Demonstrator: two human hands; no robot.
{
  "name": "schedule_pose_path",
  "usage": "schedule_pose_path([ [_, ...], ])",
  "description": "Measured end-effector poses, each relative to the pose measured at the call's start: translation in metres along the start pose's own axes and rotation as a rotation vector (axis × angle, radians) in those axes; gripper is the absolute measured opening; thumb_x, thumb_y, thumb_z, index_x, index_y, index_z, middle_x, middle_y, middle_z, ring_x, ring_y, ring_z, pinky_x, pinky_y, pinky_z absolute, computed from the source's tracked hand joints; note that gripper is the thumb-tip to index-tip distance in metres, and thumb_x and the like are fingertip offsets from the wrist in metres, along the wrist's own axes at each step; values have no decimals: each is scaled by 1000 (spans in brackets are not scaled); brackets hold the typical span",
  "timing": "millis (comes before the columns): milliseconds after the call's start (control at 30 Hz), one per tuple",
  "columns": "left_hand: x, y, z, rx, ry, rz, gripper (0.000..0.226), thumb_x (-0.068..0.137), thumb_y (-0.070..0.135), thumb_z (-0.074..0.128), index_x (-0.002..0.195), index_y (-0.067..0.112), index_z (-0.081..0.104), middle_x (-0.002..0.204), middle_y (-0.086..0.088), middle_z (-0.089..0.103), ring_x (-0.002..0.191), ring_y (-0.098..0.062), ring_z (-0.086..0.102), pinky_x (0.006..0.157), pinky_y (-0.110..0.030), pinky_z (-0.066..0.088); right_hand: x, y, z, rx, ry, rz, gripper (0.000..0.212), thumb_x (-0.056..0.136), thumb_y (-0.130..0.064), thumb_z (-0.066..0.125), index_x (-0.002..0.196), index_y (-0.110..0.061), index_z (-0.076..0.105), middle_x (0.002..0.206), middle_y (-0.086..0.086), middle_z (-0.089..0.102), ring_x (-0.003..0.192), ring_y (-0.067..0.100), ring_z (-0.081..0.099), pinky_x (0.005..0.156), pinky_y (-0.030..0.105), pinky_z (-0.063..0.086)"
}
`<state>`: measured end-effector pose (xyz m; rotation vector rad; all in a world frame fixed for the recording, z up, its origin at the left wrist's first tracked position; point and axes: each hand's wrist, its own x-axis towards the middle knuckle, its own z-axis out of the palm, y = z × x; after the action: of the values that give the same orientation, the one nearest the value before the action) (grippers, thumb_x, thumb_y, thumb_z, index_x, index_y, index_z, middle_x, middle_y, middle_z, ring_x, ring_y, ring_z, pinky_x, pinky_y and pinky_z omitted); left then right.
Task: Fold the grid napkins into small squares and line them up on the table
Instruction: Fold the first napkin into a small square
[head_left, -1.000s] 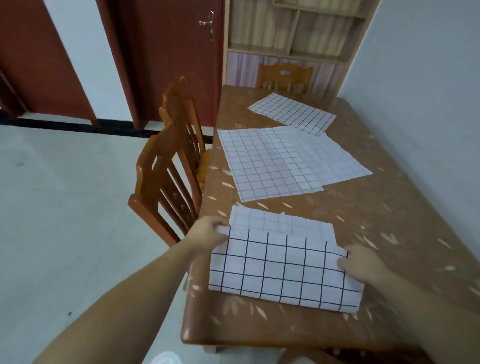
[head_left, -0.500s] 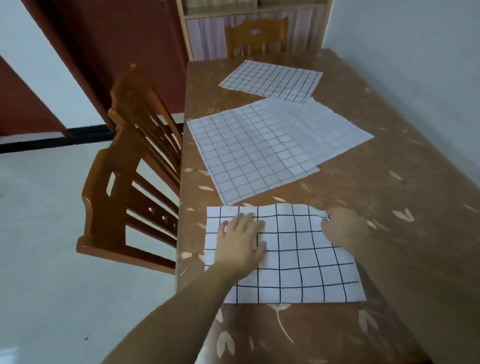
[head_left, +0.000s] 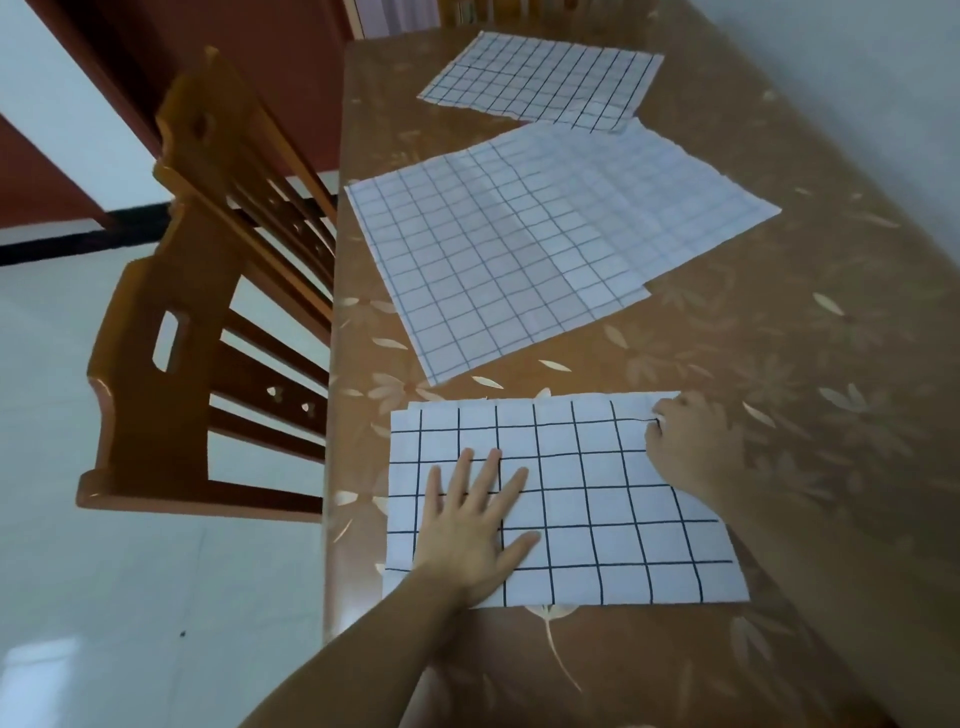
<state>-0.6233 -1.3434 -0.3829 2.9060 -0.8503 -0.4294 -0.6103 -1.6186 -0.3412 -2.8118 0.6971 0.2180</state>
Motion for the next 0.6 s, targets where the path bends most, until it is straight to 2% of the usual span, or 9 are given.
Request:
schedule_pose_path([
  [67,1,0,0,12,-8,5,69,89,75,8,149,46,-11,159,8,-19,143,-25,-28,114,-54,-15,-7,-6,2,-20,108,-60,51,85,-25,60,134,-21,46,141,14,38,128,37,38,104,50,34],
  [133,2,1,-2,9,-44,12,70,88,75,6,147,46,-17,155,10,-27,141,-23,-34,114,-54,-17,-23,-18,9,-89,186,-271,65,83,-32,62,142,-18,37,149,17,30,135,38,33,110,52,30],
  [233,4,1,-3,-10,-19,8,70,88,75,7,147,46,-17,157,9,-25,141,-22,-34,115,-53,-16,-55,-35,36,-165,65,-528,65,91,-47,50,147,-19,33,156,12,25,144,33,22,117,51,17],
  [300,4,2,-1,-34,-5,3,70,89,75,10,148,46,-14,158,9,-21,142,-22,-33,115,-53,-15,-67,-38,56,-195,-28,-523,67,93,-59,34,149,-21,30,159,9,22,146,31,17,117,49,11],
  [400,4,2,-1,-26,-4,-6,71,89,75,10,148,46,-14,158,8,-21,142,-22,-32,115,-52,-16,-70,-35,70,-188,-94,-426,76,91,-69,12,151,-24,24,160,7,19,147,29,16,116,50,12],
  [600,8,3,-6,-31,-20,-17,72,85,76,3,148,45,-14,158,8,-23,142,-21,-32,116,-49,-18,-59,-32,63,-208,-105,-433,88,80,-76,-12,154,-30,3,163,3,0,149,24,-5,116,48,-5],
])
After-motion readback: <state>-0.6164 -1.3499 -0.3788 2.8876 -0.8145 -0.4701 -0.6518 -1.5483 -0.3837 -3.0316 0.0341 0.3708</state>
